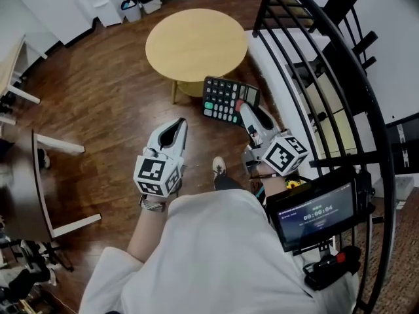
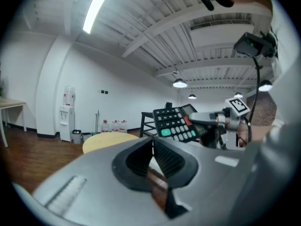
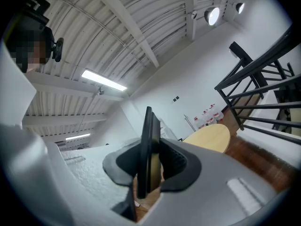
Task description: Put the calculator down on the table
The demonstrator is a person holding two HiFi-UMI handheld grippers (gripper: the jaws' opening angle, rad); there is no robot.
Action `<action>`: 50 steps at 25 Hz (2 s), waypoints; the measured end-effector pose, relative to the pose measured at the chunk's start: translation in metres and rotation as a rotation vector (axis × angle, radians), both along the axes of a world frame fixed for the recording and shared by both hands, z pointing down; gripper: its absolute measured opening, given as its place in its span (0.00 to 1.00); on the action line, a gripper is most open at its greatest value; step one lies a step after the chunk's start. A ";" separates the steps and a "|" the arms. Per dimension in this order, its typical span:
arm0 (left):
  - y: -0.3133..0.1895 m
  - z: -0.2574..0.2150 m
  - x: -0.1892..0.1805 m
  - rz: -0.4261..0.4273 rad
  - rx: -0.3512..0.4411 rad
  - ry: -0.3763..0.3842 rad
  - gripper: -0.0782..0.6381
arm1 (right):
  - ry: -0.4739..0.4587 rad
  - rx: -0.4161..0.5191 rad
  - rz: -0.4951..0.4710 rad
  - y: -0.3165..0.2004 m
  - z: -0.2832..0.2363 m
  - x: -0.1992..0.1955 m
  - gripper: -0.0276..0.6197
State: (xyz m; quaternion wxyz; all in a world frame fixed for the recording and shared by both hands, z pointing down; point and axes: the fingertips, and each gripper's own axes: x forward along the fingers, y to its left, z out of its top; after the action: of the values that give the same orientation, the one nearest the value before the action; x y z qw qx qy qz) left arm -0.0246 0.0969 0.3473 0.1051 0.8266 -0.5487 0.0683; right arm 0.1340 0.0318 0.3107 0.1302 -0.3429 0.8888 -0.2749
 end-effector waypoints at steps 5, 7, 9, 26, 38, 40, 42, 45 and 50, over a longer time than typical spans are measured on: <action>-0.039 -0.006 0.004 -0.015 0.011 -0.013 0.13 | 0.002 0.013 -0.020 -0.044 -0.003 0.005 0.18; -0.056 -0.007 0.006 -0.024 0.007 -0.020 0.13 | -0.006 0.018 -0.026 -0.064 -0.004 0.008 0.18; -0.069 -0.006 0.006 -0.039 -0.001 -0.021 0.13 | -0.008 0.016 -0.035 -0.080 -0.004 0.011 0.18; -0.115 -0.005 -0.017 -0.057 -0.015 -0.014 0.13 | -0.006 -0.022 -0.033 -0.124 0.001 -0.008 0.18; -0.119 0.000 -0.035 0.030 0.019 -0.080 0.13 | -0.054 -0.020 0.043 -0.134 -0.018 -0.013 0.18; -0.136 0.000 -0.034 0.051 0.021 -0.081 0.13 | -0.044 -0.014 0.053 -0.155 -0.018 -0.013 0.18; -0.163 0.004 -0.032 0.063 0.024 -0.089 0.13 | -0.027 -0.012 0.055 -0.183 -0.013 -0.011 0.18; -0.186 0.002 -0.038 0.055 0.030 -0.090 0.13 | 0.001 -0.024 0.055 -0.203 -0.007 -0.017 0.18; -0.207 -0.001 -0.060 0.035 0.036 -0.091 0.13 | 0.029 -0.050 0.032 -0.217 0.008 -0.038 0.18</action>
State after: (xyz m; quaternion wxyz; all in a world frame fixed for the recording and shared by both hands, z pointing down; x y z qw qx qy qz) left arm -0.0842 -0.1103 0.3464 0.0641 0.8337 -0.5397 0.0979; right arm 0.0957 -0.1851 0.3187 0.1129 -0.3640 0.8779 -0.2898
